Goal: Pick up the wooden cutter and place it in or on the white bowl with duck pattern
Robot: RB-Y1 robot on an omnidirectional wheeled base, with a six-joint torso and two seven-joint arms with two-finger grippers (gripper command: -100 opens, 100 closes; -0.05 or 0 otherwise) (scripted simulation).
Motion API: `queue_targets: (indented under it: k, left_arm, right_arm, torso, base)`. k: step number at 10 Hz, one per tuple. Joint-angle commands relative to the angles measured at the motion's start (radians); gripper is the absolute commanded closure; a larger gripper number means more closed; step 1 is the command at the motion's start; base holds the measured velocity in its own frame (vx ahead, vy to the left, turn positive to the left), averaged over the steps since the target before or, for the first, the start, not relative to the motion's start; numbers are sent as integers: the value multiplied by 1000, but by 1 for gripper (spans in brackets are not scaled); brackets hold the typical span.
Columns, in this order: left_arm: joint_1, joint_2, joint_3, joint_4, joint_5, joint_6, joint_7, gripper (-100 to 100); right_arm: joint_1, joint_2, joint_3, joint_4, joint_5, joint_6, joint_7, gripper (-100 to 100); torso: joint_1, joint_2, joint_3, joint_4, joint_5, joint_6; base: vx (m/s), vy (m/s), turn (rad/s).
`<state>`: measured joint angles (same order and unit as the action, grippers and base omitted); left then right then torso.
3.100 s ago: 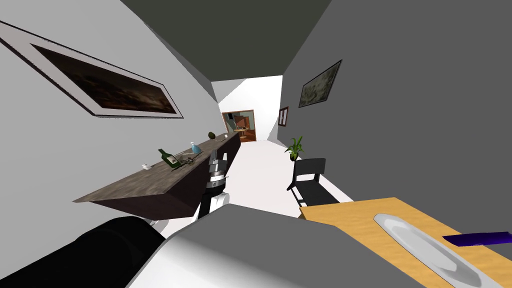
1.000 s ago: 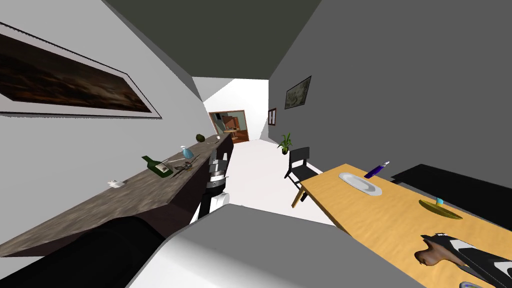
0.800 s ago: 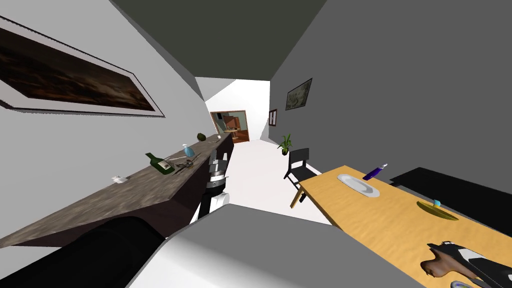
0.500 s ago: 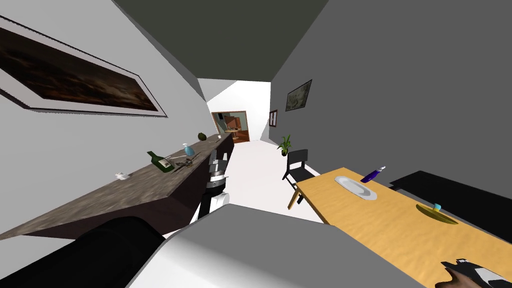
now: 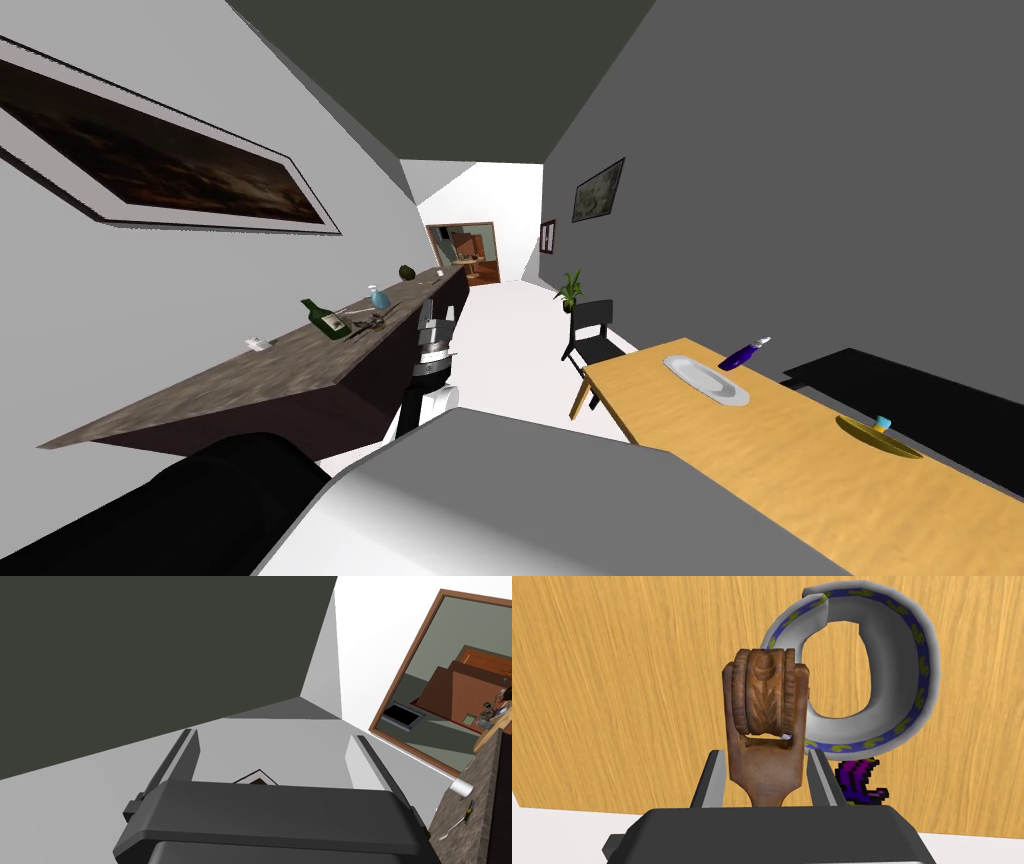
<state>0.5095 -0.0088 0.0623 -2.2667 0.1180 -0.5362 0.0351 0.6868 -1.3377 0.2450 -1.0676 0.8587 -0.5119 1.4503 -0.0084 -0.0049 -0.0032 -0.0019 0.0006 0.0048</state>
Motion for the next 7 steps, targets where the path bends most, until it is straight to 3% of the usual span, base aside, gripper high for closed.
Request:
queue_targets:
  k: [1, 3, 5, 6, 7]
  left_arm:
    - [0, 0, 0, 0, 0, 0, 0, 0]
    - [0, 0, 0, 0, 0, 0, 0, 0]
    - [0, 0, 0, 0, 0, 0, 0, 0]
    - [0, 0, 0, 0, 0, 0, 0, 0]
    - [0, 0, 0, 0, 0, 0, 0, 0]
  right_arm:
    - [16, 32, 13, 25, 7, -18, 10, 100]
    - [39, 49, 20, 25, 11, -18, 9, 100]
    - [32, 57, 22, 43, 12, -28, 18, 100]
    - [34, 58, 22, 43, 12, -28, 17, -100]
    - [34, 57, 22, 44, 12, -28, 17, -100]
  torso:
    - [0, 0, 0, 0, 0, 0]
    - [-2, -3, -2, -1, -1, 0]
    - [6, -3, -2, -1, 1, -1]
    - [10, -2, -1, 0, 2, -1]
    - [13, -2, -1, 0, 3, -1]
  base:
    - [27, -174, 61]
    - [36, -171, 61]
    - [10, -56, 11]
    - [1, -9, 0]
    - [0, 0, 0]
